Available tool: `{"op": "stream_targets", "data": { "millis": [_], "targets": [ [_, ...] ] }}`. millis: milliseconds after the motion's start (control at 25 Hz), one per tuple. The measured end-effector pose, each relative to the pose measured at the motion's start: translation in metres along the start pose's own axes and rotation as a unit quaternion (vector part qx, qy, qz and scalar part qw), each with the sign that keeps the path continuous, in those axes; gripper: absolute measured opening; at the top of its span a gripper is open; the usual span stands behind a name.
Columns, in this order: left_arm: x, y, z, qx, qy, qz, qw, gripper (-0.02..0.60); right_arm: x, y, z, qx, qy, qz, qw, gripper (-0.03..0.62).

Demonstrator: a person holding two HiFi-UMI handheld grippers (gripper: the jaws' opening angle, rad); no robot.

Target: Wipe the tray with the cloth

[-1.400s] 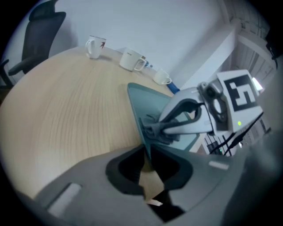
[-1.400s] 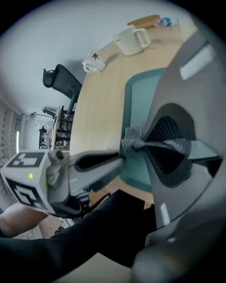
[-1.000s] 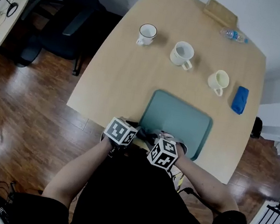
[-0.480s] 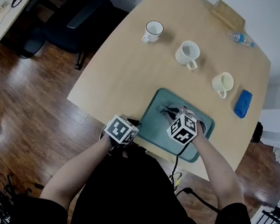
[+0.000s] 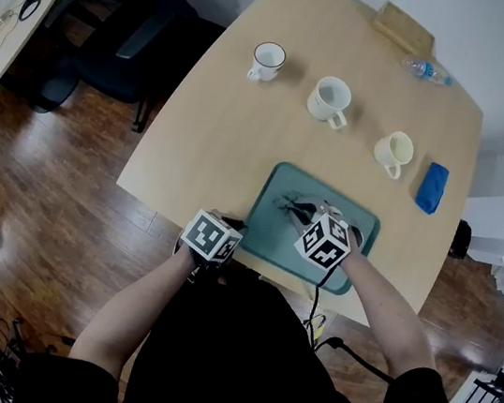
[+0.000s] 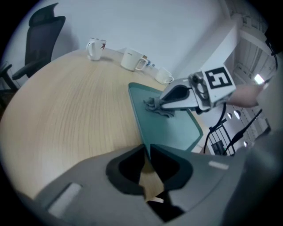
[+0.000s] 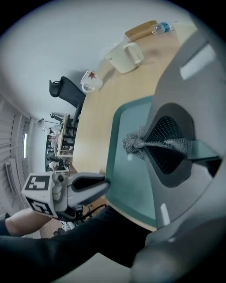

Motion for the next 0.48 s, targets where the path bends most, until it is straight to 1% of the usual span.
{"op": "stream_targets", "data": {
  "millis": [120, 280, 360, 480],
  "targets": [
    [-0.008, -0.004, 0.005, -0.005, 0.023, 0.009, 0.9997, 0.046, 0.052, -0.007, -0.008, -0.011, -0.038, 0.021, 0.999, 0.026],
    [-0.009, -0.005, 0.005, -0.005, 0.023, 0.011, 0.9997, 0.046, 0.105, -0.009, -0.014, -0.022, -0.079, 0.034, 0.996, 0.026],
    [-0.009, -0.005, 0.005, -0.005, 0.022, 0.014, 0.9996, 0.044, 0.119, -0.008, -0.015, -0.032, -0.086, 0.029, 0.995, 0.026],
    [-0.009, -0.006, 0.005, -0.004, 0.02, 0.016, 0.9997, 0.043, 0.121, -0.005, -0.014, -0.041, -0.087, 0.03, 0.995, 0.026]
  ]
}}
Point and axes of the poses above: the fingertips, and each gripper's own axes: z backward along the fingers, x to its left, y out of its underside, the point moved 5 cm from there along z, backward along the fingers, and after that the axes turned 15 degrees about -y, right-handed, at the moved point
